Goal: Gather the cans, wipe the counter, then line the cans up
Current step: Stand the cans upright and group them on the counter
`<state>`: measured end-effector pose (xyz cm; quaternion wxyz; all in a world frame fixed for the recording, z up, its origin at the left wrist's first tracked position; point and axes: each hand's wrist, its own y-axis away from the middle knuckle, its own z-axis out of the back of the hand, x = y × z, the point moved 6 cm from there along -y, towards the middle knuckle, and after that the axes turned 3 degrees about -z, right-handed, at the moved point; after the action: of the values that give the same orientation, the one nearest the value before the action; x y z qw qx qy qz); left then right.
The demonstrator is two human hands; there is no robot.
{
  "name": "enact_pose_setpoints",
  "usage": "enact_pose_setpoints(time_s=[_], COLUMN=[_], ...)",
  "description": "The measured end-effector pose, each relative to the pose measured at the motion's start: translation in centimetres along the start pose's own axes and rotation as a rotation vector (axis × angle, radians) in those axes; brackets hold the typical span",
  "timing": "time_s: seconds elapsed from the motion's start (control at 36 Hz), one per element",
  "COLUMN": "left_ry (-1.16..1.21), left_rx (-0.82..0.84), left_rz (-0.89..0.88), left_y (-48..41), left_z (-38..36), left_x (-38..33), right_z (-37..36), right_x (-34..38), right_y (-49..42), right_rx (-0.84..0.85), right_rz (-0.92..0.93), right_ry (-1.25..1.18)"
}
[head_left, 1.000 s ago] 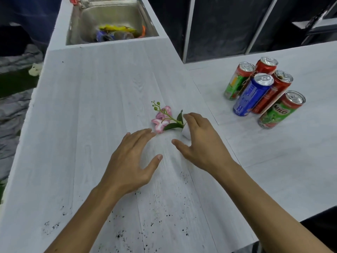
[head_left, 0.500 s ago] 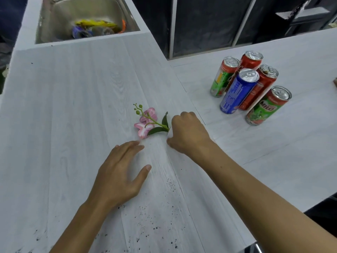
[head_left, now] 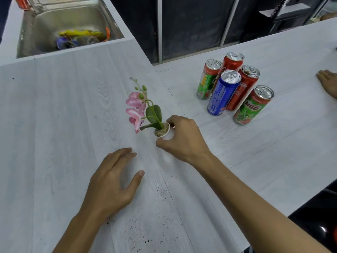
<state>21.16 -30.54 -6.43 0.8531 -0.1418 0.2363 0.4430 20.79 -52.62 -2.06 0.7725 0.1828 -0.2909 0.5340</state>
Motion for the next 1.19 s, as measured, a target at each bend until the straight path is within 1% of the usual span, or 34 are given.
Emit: enact_pose_setpoints(time_s=[0.25, 0.58, 0.72, 0.94, 1.19], left_ry=[0.032, 0.054, 0.051, 0.051, 0.045], left_rx=[-0.001, -0.023, -0.019, -0.021, -0.012], left_rz=[-0.045, -0.117, -0.113, -0.106, -0.099], left_y=[-3.0, -7.1, -8.2, -9.0, -9.1], left_z=[-0.6, -1.4, -1.9, -2.1, -2.2], left_x=[-2.1, -5.0, -5.2, -5.1, -4.7], right_z=[2.4, 3.2, 2.8, 1.9, 1.3], right_x=[-2.8, -7.3, -8.6, -9.4, -9.4], right_y=[-2.0, -6.2, -7.5, -8.7, -9.0], right_rx=[-0.175, -0.329, -0.346, -0.321, -0.310], right_rz=[-0.060, -0.105, -0.121, -0.139, -0.132], right_ry=[-0.224, -0.272, -0.303, -0.340, -0.264])
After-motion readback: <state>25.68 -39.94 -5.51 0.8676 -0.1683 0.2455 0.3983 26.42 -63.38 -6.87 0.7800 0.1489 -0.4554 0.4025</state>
